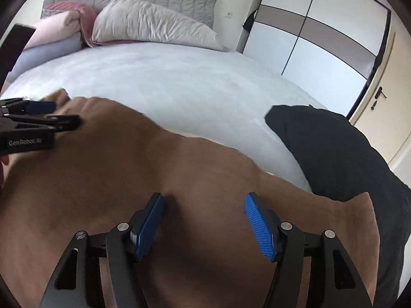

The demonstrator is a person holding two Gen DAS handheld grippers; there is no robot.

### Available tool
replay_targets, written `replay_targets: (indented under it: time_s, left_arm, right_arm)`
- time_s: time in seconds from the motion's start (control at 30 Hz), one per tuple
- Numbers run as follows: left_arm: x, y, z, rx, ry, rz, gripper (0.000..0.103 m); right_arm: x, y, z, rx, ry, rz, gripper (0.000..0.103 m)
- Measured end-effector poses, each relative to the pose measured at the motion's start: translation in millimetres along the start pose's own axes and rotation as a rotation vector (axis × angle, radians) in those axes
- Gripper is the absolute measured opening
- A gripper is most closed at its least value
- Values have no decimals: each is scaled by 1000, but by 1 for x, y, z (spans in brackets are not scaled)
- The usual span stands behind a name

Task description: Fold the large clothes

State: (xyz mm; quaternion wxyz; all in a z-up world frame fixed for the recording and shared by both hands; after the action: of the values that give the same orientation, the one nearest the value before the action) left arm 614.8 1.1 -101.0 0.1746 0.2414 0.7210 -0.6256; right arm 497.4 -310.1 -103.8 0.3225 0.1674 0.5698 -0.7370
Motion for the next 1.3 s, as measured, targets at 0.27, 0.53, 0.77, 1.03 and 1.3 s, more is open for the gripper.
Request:
replay_targets:
  time_s: [0.27,0.53,0.77,1.03,1.3]
  left_arm:
    - [-2,-3,-109,-198,-74,-73,64]
    - [55,-117,-34,226,7,46,90]
    - [137,-109,36,349,67,-56,90]
    - [182,-101,-106,125,2,-79,91]
    - [224,-155,-153,492,-276,-211,91]
  right_arm:
    - [83,-30,187,304,323,-105,70]
    - [72,-143,47,-30,162,53,88]
    - [121,-133,-68,-169,92,-43,88]
    - [238,-160,92,51,384,-172,89]
    - [300,-241,152,-228,701,-128,92]
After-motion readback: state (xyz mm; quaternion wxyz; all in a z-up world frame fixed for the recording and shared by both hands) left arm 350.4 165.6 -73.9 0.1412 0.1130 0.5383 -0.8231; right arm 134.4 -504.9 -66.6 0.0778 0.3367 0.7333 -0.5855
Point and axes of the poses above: each gripper's, at about its wrist camera, not at the fingertips, and y roughly the way its jaws point, z to its right, x to its underside, the point moved 4 cm from there along y, roughly the way its jaws point, and after that the axes turned 4 degrees about -z, right-handed, at the moved point
